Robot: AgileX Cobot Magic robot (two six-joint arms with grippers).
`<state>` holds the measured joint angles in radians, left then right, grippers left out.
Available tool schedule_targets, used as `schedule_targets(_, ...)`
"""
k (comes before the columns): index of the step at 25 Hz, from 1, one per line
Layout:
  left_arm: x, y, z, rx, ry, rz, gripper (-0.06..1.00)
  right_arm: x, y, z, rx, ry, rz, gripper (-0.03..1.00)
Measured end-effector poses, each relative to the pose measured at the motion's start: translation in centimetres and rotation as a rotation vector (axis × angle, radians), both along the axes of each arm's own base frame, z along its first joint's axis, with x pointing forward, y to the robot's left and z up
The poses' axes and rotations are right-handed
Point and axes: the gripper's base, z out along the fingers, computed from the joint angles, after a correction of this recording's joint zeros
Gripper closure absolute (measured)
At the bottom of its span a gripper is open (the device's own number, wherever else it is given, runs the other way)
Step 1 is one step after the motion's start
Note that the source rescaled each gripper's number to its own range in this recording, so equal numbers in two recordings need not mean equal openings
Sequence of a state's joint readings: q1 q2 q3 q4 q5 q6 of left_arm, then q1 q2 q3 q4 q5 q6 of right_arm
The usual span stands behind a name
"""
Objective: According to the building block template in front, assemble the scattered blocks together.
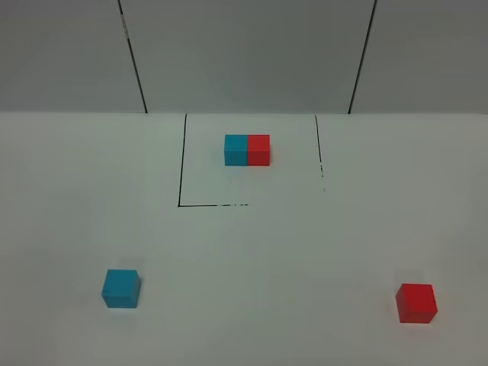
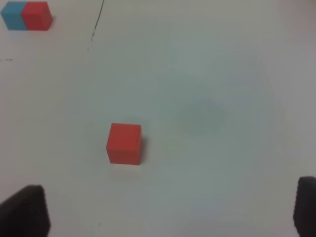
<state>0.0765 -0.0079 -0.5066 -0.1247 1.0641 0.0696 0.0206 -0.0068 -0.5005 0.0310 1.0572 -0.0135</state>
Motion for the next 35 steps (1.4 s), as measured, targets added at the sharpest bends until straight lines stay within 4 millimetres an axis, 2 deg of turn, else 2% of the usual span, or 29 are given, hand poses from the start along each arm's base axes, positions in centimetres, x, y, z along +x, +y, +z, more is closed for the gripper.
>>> schedule_targets(20, 0.1, 0.1, 0.1, 0.004, 0.003, 0.003, 0.3, 0.0, 0.0, 0.0, 0.0, 0.0, 0.0, -0.03)
schedule_targets(23, 1.0, 0.2, 1.1, -0.011, 0.001, 0.024, 0.3, 0.0, 0.0, 0.0, 0.0, 0.0, 0.0, -0.03)
schedule_targets(25, 2.2, 0.2, 2.2, -0.06, 0.041, 0.04, 0.29, 0.0, 0.0, 0.0, 0.0, 0.0, 0.0, -0.03)
schedule_targets(27, 4.6, 0.0, 3.4, -0.119, 0.151, 0.031, 0.27, 0.0, 0.0, 0.0, 0.0, 0.0, 0.0, -0.03)
schedule_targets(32, 12.6, -0.7, 5.1, -0.249, 0.477, -0.057, 0.26, 0.0, 0.0, 0.0, 0.0, 0.0, 0.0, -0.03)
schedule_targets(35, 18.1, -1.2, 4.3, -0.311, 0.663, -0.137, 0.26, 0.0, 0.0, 0.0, 0.0, 0.0, 0.0, -0.03)
